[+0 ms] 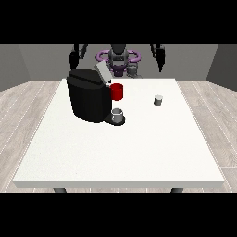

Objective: Insert the coffee pod into the coffee machine and close the lid

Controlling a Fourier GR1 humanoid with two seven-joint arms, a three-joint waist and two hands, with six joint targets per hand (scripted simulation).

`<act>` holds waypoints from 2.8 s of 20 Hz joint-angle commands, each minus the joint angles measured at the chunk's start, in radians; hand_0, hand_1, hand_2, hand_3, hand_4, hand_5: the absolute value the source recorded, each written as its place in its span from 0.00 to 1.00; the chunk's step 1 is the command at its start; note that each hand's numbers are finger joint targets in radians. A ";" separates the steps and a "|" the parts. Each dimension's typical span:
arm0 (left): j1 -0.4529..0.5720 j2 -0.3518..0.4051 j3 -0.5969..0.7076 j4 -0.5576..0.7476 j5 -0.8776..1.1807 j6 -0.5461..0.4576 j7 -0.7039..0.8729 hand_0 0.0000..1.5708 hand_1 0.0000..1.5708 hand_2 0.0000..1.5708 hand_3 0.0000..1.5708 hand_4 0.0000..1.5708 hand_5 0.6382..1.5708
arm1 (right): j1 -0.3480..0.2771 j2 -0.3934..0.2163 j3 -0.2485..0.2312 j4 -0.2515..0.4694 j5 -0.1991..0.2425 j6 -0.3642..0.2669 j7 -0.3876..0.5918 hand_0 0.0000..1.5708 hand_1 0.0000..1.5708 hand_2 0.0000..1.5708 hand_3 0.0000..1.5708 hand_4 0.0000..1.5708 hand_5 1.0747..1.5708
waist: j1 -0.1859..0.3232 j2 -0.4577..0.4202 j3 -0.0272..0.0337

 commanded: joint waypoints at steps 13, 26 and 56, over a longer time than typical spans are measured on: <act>-0.058 0.197 0.118 0.146 -0.022 -0.152 -0.202 0.00 0.00 0.00 0.00 0.00 1.00 | 0.025 0.073 0.062 -0.036 0.001 -0.168 -0.110 0.00 0.00 0.00 0.00 0.14 1.00 | -0.045 0.023 -0.0106; -0.337 0.348 0.240 0.542 -0.042 -0.186 -0.165 0.00 0.00 0.00 0.00 0.00 1.00 | -0.084 0.053 0.064 -0.111 -0.010 -0.068 -0.044 0.00 0.00 0.00 0.00 0.15 1.00 | -0.173 0.184 -0.0112; -0.515 0.375 0.080 0.951 -0.411 -0.021 -0.297 0.34 0.34 0.44 0.28 0.00 1.00 | -0.177 0.038 0.035 0.072 0.016 -0.118 -0.030 0.00 0.00 0.00 0.00 0.28 1.00 | -0.152 0.216 -0.0110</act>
